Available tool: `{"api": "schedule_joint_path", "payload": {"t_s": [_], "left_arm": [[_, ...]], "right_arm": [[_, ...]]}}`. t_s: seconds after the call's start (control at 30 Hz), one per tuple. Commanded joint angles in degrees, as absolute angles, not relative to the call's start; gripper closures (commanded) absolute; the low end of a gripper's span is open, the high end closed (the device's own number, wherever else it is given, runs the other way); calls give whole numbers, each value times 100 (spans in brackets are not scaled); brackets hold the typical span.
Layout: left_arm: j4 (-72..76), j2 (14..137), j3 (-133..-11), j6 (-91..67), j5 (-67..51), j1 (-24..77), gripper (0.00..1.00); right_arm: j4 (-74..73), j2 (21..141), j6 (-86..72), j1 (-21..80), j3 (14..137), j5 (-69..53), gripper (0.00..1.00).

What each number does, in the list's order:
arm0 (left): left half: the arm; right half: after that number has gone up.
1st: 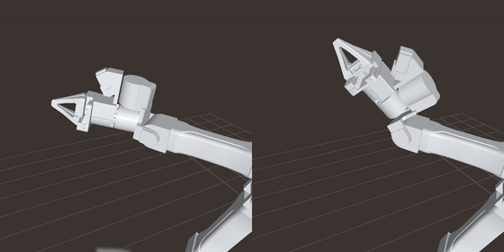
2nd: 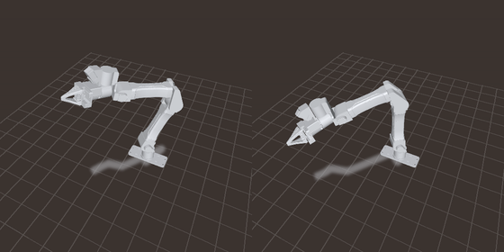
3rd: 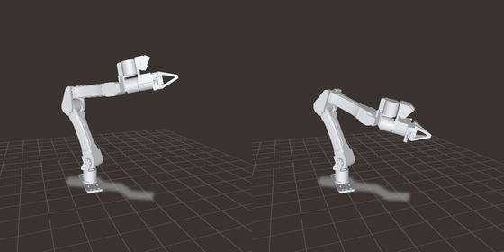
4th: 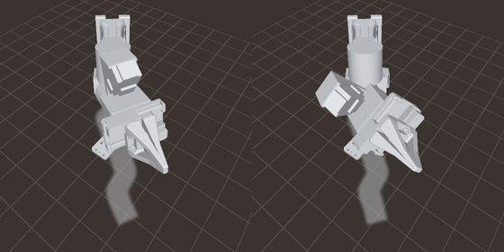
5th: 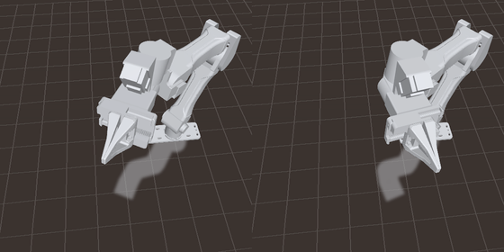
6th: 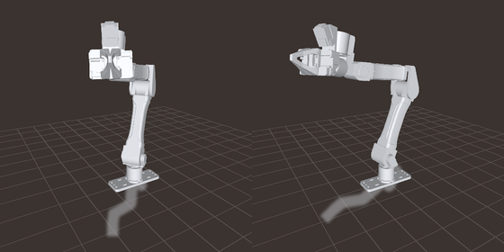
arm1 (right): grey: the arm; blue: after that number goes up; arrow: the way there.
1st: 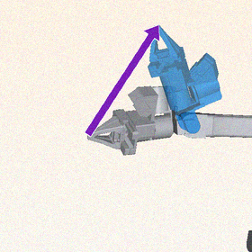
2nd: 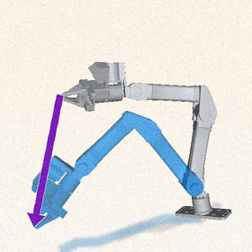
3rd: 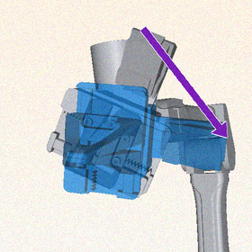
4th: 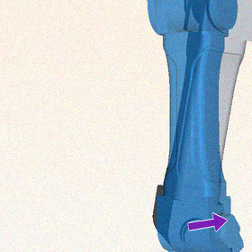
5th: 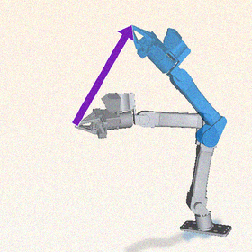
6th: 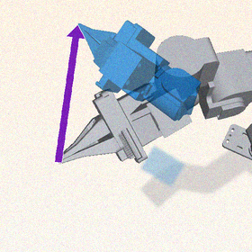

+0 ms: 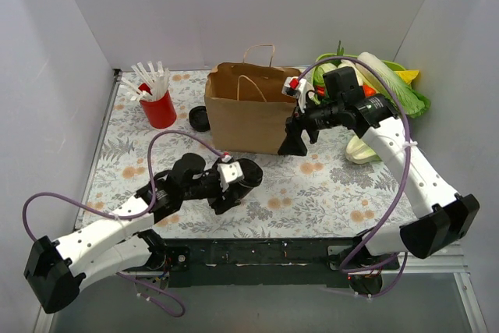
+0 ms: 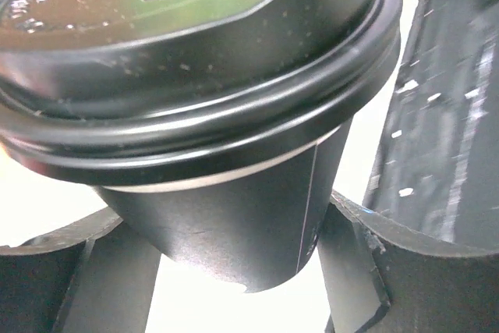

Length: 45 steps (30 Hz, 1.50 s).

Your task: Pack the takeout coffee

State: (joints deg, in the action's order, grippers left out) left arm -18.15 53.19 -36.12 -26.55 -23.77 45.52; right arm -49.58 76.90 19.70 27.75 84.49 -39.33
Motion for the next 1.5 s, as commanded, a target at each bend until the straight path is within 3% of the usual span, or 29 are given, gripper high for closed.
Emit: {"api": "schedule_joint_path", "payload": {"t_s": [0.0,0.13,0.33,0.77,1.1,1.23,1.33,1.47], "left_arm": [[-1143,4791,-3112,-714,-1337,4570,60],[-949,4457,-3067,-54,-1440,4570,61],[-1625,4324,-3348,518,-2583,4588,62],[-1828,4526,-3700,730,-2654,4684,64],[-1863,4588,-3797,607,-2558,4746,64],[-1750,4553,-3762,528,-2146,4746,66],[-1329,4509,-3683,291,-1391,4746,70],[-616,4553,-3577,228,-458,4746,75]], "right_arm": [[-5397,7998,1564,2760,8675,-4841,4],[-5809,8095,3115,2821,8973,-5782,2],[-4513,7077,4595,3304,8124,-4941,2],[-3963,7013,5211,4956,7699,-4184,2],[-4008,7172,5440,5308,7778,-3929,2],[-3624,7146,4688,5309,7875,-3300,2],[-3209,7110,3046,5248,7874,-2412,2],[-3262,7321,1034,5168,8043,-2398,2]]}}
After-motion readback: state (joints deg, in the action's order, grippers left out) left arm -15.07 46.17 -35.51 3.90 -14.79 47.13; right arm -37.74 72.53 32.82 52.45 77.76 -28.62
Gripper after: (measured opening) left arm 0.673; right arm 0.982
